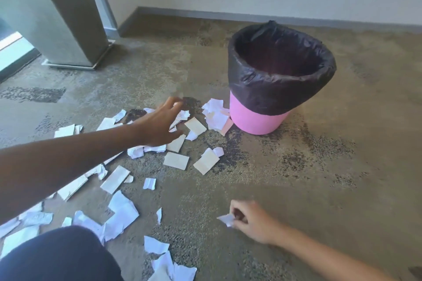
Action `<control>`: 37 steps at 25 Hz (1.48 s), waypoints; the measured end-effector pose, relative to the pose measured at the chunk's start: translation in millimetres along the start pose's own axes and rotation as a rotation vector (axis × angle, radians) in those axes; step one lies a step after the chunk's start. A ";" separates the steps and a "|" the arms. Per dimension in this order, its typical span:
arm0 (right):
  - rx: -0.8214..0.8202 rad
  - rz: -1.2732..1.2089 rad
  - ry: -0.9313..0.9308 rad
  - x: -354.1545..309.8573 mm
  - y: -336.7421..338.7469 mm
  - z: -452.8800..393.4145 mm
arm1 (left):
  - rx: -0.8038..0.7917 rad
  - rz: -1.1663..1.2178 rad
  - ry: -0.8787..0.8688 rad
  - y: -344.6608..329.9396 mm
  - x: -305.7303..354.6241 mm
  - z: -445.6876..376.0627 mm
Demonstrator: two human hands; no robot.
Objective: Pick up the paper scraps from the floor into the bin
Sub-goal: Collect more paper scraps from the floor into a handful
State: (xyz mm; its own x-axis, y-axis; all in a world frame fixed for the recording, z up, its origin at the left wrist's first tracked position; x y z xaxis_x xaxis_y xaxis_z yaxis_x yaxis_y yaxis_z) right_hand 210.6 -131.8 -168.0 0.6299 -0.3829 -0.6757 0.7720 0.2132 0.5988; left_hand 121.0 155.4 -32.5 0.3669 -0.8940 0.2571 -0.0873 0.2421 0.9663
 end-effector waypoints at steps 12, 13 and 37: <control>0.061 0.200 -0.069 -26.7 62.4 -175.4 | -0.895 -0.035 0.169 -148.8 43.2 170.3; 0.008 0.221 -0.095 -25.2 57.5 -178.7 | -0.894 -0.003 0.135 -156.8 50.9 179.6; -0.020 0.150 0.004 -44.9 -15.1 -83.5 | -0.679 0.269 0.355 -180.3 122.5 245.5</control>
State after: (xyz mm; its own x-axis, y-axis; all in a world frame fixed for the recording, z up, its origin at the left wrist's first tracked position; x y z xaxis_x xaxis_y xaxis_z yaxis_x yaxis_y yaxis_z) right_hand 177.8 -42.8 -182.5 0.7388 -0.3415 -0.5810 0.6705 0.2854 0.6848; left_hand -45.7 -90.3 -172.5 0.6952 -0.6275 0.3505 0.3251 0.7094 0.6253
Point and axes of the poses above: each hand's wrist, its own z-axis away from the middle knuckle, its own y-axis out of the back of the hand, x = y × z, the point moved 5 cm from there along -z, towards the middle knuckle
